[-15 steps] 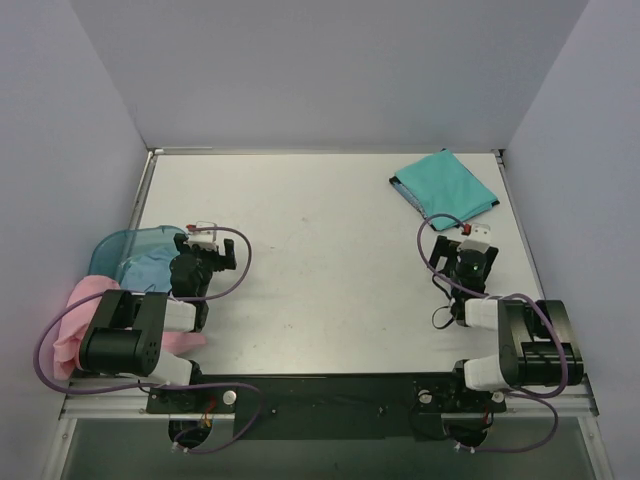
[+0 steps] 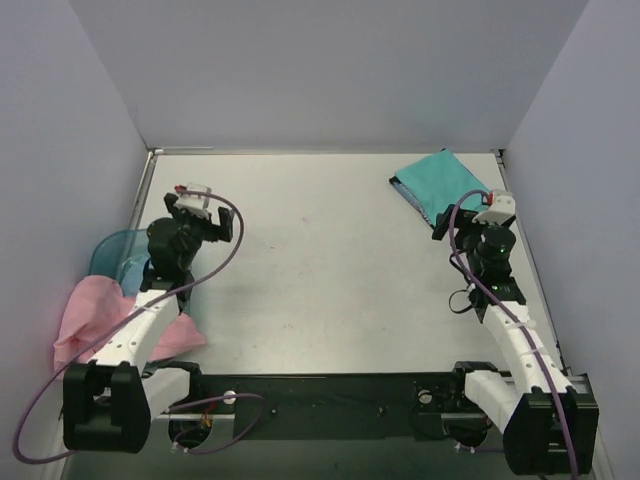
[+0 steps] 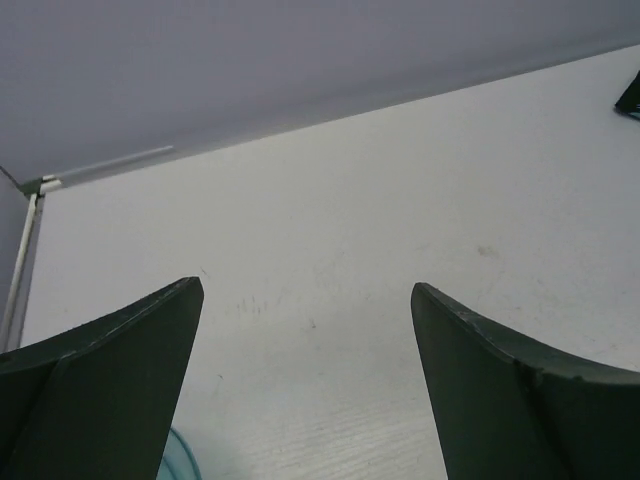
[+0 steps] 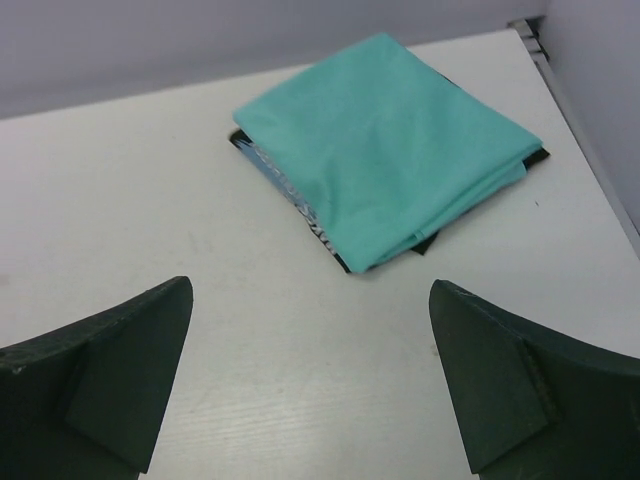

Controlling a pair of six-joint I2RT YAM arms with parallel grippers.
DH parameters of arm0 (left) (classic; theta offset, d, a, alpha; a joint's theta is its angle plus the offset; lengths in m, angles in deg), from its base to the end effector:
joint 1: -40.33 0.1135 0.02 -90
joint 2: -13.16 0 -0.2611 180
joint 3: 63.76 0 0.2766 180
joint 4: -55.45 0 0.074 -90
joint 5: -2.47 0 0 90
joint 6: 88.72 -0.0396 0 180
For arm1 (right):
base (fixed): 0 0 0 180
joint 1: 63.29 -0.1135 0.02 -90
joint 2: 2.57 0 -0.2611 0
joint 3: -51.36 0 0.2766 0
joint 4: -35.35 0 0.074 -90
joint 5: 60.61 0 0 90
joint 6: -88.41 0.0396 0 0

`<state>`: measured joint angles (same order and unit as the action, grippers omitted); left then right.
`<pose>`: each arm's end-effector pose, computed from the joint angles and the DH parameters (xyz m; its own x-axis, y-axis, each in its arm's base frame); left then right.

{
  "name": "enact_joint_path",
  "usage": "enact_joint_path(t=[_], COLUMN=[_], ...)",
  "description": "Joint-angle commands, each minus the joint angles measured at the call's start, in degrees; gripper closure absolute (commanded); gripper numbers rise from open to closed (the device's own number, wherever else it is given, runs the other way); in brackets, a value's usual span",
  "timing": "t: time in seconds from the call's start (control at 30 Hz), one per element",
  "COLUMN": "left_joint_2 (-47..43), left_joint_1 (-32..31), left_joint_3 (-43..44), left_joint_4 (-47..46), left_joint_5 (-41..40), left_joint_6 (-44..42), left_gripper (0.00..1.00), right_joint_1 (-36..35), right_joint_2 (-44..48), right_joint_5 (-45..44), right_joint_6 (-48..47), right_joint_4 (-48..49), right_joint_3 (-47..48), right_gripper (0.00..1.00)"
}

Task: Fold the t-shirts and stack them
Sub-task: Grab crumpled tshirt from bin with the left arm

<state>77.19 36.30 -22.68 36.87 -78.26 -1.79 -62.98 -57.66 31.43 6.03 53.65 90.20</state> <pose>0.2720 -0.0256 0.2318 -0.0636 0.0575 -0.9963 0.2333 0.9715 0.0411 0.2496 0.0001 0.2543 0.0315 0.1324 -0.9907 -0.0346 0.9907 0.1313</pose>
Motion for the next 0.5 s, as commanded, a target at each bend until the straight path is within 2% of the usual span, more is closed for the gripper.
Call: enact_joint_path(t=[0.0,0.03,0.07,0.1,0.13,0.17,0.2,0.23,0.27,0.3,0.33,0.4,0.47], left_joint_2=[-4.4,-4.1,-2.3,-1.0,2.8,5.4,9.8,14.6,16.7,20.7,22.9,27.3,26.3], left_joint_1=[-0.6,-1.1,-1.2,-2.4,-2.7,-3.0,-2.7,-1.0,3.2,6.3,12.7,20.7,21.2], left_joint_3=[20.9,24.7,32.4,35.9,43.7,47.1,53.6,56.2,61.7,64.8,69.7,74.8,69.4], left_joint_4=[28.6,40.7,45.7,56.1,60.9,71.7,77.0,84.7,93.2,96.9,102.3,108.9,107.3], left_joint_5=[5.6,4.8,1.0,-1.8,-8.7,-12.4,-19.8,-23.5,-23.3,-22.2,-21.0,-17.8,-24.9], left_joint_6=[-5.9,-8.1,-12.6,-14.8,-18.6,-20.4,-22.5,-23.4,-23.9,-23.3,-22.1,-21.2,-23.4], left_gripper=[0.04,0.03,0.03,0.03,0.03,0.03,0.03,0.03,0.03,0.03,0.03,0.03,0.03], right_joint_1=[-2.4,-2.9,-4.7,-6.0,-7.9,-9.1,-10.8,-11.6,-13.1,-13.9,-15.7,-18.5,-21.4], right_joint_2=[2.4,2.0,1.6,0.6,0.1,-1.2,-1.9,-3.7,-4.6,-6.8,-7.9,-10.9,-13.6], right_joint_5=[10.2,10.7,11.2,11.4,11.8,12.5,13.9,14.8,16.7,17.2,17.6,17.6,17.5], right_joint_6=[5.0,5.3,5.5,5.4,5.0,4.9,4.6,4.7,4.8,4.8,4.7,4.0,2.4], right_joint_4=[-13.2,-16.5,-18.0,-20.9,-22.3,-24.1,-25.2,-27.0,-28.2,-30.5,-32.2,-35.8,-39.4], right_joint_3=[10.8,12.1,14.8,16.0,18.0,19.1,20.7,21.8,23.9,25.0,27.4,30.8,33.8], right_gripper=[0.00,0.00,0.00,0.00,0.00,0.00,0.00,0.00,0.00,0.00,0.00,0.00,0.00])
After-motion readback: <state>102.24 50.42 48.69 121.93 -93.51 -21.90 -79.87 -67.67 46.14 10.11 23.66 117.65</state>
